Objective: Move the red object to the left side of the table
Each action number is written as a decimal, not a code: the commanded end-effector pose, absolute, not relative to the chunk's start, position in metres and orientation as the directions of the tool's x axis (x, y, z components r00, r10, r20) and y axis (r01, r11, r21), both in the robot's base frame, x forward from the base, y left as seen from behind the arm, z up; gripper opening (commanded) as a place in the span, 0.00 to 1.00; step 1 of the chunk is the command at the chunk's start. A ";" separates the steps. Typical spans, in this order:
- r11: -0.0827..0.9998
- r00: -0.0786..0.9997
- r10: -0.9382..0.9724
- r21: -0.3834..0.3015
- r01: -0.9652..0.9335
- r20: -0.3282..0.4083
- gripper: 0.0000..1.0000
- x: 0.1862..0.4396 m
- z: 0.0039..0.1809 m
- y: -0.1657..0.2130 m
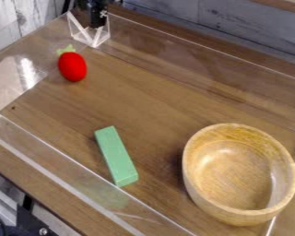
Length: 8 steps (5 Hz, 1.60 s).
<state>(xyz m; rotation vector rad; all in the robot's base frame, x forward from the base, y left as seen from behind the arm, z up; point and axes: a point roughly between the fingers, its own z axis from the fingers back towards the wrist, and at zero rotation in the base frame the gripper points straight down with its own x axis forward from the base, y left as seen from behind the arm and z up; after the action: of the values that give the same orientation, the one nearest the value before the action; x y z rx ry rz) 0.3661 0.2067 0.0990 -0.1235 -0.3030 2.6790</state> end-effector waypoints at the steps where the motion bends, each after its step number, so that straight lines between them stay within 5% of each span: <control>1: -0.880 -0.898 0.432 -0.258 -0.399 -0.086 1.00 0.370 0.123 0.217; 8: -0.954 -0.947 0.298 -0.010 -0.299 -0.123 1.00 0.366 0.129 0.180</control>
<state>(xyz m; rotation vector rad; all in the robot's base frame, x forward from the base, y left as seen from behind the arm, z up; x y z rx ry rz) 0.3620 0.1801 0.0997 -0.0911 0.0791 2.8390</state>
